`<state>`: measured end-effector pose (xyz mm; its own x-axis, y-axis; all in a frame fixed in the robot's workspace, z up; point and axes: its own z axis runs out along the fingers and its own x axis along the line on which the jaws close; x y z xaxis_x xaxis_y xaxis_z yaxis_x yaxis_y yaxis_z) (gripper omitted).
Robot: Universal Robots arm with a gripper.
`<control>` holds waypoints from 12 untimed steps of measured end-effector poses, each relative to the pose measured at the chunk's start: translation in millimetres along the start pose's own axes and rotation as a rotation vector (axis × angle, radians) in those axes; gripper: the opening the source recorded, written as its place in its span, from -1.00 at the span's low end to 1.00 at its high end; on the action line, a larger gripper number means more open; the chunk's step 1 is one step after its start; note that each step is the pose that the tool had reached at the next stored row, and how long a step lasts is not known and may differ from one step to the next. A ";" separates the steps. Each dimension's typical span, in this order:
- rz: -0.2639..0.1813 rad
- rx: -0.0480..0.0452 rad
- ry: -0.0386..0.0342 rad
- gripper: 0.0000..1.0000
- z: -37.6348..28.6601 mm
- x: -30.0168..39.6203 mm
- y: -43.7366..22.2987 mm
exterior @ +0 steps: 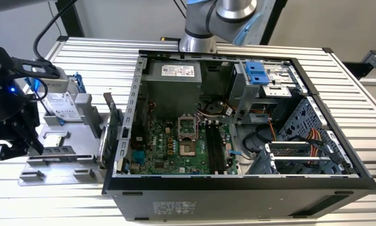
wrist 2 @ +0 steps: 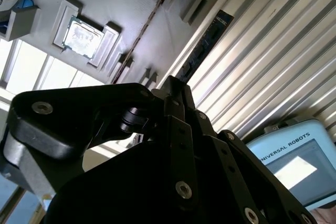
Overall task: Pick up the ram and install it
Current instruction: 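Pick up the ram and move it above insertion slot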
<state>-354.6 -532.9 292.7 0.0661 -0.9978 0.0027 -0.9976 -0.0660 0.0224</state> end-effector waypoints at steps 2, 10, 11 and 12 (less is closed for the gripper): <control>0.000 0.0001 0.0001 -1.00 -0.2 0.0 0.0; 0.000 0.0001 0.0001 -1.00 -0.2 0.0 0.0; 0.000 0.0001 0.0001 -1.00 -0.2 0.0 0.0; 0.000 0.0002 0.0001 -1.00 -0.2 0.0 0.0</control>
<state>-354.6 -532.8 292.8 0.0657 -0.9978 0.0028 -0.9976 -0.0656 0.0222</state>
